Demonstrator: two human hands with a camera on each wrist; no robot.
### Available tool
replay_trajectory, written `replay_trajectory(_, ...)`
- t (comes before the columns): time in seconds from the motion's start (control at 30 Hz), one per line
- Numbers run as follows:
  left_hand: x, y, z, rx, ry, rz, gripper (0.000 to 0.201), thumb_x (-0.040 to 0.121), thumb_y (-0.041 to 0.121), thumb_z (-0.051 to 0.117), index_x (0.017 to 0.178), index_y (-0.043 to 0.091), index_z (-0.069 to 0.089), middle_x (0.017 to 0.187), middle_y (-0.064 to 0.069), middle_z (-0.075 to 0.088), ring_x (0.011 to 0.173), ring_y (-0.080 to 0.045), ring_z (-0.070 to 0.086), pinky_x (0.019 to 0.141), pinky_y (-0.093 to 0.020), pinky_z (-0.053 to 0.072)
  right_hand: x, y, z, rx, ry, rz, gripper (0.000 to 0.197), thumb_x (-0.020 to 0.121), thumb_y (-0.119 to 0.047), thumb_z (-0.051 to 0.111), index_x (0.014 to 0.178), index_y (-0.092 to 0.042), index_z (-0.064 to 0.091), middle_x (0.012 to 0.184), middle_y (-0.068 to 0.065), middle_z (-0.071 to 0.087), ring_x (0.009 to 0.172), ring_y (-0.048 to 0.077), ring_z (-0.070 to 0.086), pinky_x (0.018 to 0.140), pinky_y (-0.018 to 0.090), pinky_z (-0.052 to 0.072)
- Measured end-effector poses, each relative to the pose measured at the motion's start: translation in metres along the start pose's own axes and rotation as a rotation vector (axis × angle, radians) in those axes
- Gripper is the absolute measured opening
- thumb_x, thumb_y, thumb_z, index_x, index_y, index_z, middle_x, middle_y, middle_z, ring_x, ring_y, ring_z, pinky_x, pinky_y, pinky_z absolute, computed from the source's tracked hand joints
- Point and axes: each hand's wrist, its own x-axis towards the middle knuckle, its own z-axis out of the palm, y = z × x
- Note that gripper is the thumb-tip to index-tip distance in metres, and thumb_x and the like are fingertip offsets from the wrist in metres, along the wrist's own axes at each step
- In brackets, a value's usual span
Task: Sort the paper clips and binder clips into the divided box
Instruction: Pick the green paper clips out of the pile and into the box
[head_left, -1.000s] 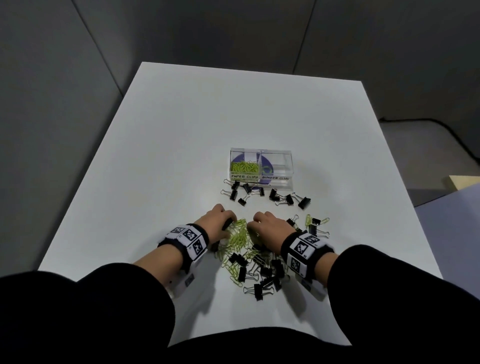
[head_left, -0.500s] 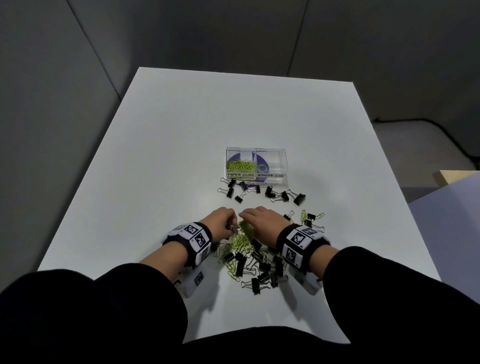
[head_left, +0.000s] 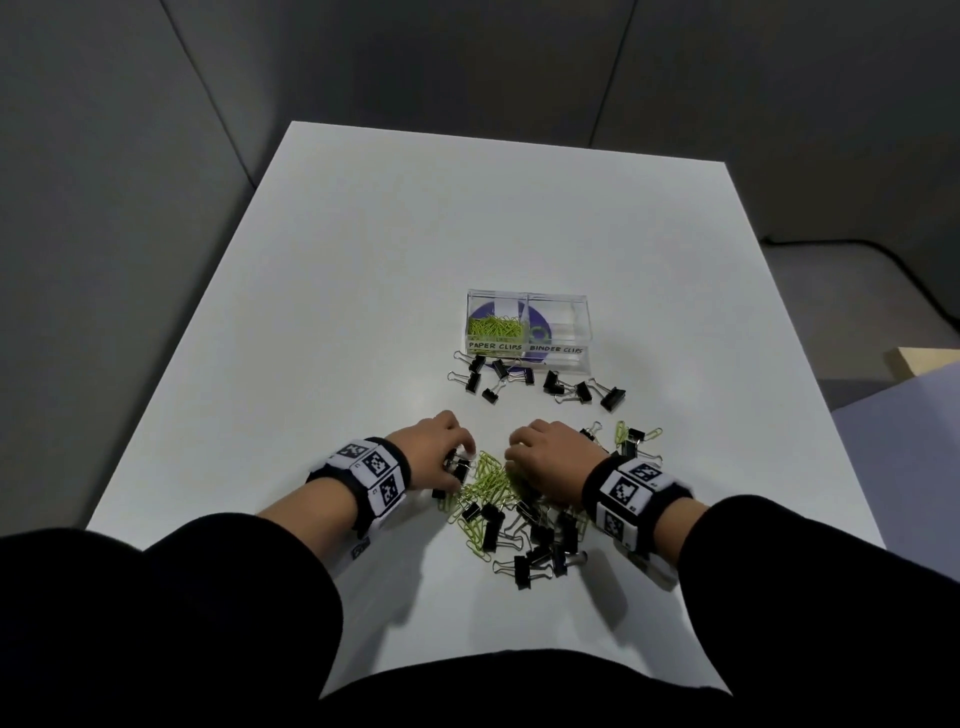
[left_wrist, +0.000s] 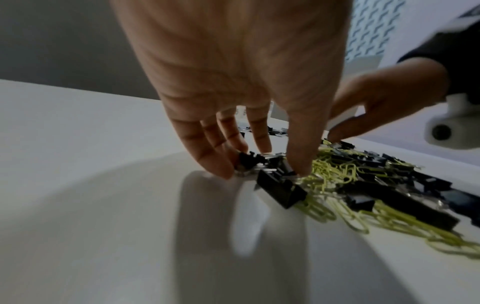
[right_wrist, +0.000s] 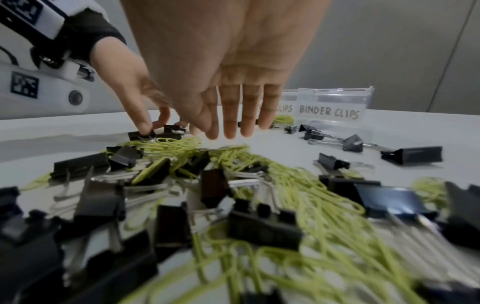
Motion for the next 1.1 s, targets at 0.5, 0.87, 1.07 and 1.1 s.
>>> replay_trajectory(0.5, 0.027, -0.003, -0.013, 0.011, 0.072, -0.05, 0.036, 0.084, 0.031, 0.064, 0.114, 0.015, 0.052, 0.119, -0.005, 0.052, 0.104, -0.022, 0.056, 0.088, -0.03, 0.047, -0.007, -0.001, 0.005, -0.002, -0.009, -0.06, 0.028, 0.091, -0.012, 0.05, 0.117, -0.005, 0.057, 0.12, 0.016, 0.058, 0.106, 0.033, 0.054, 0.087, 0.042, 0.045)
replay_trajectory(0.87, 0.055, 0.0, -0.028, -0.096, 0.135, -0.128, 0.038, 0.082, 0.025, 0.068, 0.115, 0.013, 0.053, 0.123, -0.008, 0.053, 0.109, -0.025, 0.055, 0.091, -0.034, 0.046, 0.016, -0.021, 0.012, 0.044, -0.033, -0.132, 0.048, 0.095, -0.018, 0.044, 0.141, -0.008, 0.035, 0.148, 0.008, 0.038, 0.125, 0.034, 0.044, 0.098, 0.046, 0.04)
replay_trajectory(1.07, 0.045, -0.008, -0.033, -0.097, 0.225, -0.141, 0.043, 0.086, 0.029, 0.063, 0.125, 0.02, 0.049, 0.128, -0.005, 0.043, 0.114, -0.024, 0.05, 0.092, -0.035, 0.045, -0.002, -0.001, 0.009, 0.01, -0.055, -0.078, 0.043, 0.095, -0.013, 0.046, 0.137, -0.01, 0.042, 0.145, 0.006, 0.042, 0.121, 0.032, 0.047, 0.097, 0.043, 0.04)
replay_trajectory(1.1, 0.04, -0.008, -0.035, -0.095, 0.259, -0.134, 0.043, 0.086, 0.029, 0.062, 0.126, 0.021, 0.048, 0.128, -0.004, 0.043, 0.114, -0.022, 0.049, 0.091, -0.034, 0.045, -0.007, 0.004, 0.009, 0.013, -0.05, -0.069, 0.04, 0.095, -0.015, 0.046, 0.135, -0.011, 0.044, 0.143, 0.006, 0.045, 0.12, 0.031, 0.049, 0.096, 0.043, 0.04)
